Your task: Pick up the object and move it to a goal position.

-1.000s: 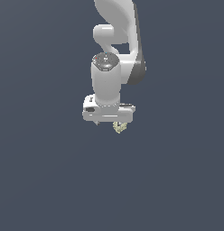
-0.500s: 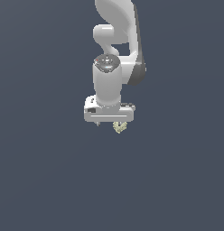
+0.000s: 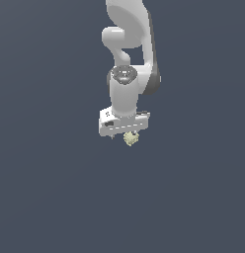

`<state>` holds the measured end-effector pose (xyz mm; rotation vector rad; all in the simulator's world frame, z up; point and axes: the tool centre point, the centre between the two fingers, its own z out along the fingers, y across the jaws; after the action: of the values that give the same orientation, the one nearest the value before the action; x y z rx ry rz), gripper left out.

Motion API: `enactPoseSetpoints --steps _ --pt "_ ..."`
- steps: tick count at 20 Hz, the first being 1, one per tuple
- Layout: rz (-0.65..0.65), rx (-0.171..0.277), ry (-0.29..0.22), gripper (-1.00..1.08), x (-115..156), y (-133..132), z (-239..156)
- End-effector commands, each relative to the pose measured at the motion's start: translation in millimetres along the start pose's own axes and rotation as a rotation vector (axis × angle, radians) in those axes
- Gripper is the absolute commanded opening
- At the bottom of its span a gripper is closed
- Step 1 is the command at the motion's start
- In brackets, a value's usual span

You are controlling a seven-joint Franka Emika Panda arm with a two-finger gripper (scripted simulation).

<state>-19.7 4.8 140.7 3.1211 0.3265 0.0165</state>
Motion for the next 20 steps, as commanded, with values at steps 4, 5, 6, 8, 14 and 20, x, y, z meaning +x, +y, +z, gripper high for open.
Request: enactPoseSetpoints --steps 4,5,6,8,14,20 --pt "-0.180 0.000 -0.004 1.00 -16 -19 19" --pt "-0.212 0.001 -0.005 1.00 -19 -22 23" --pt "-0.243 0.001 -0.006 1.00 -22 -25 26" --pt "-0.299 0.002 -0.007 1.00 -28 -31 31" --pt "-0.426 0.005 -0.008 1.00 -41 -44 43" --pt "-0.490 0.007 -0.009 1.00 -48 -51 49"
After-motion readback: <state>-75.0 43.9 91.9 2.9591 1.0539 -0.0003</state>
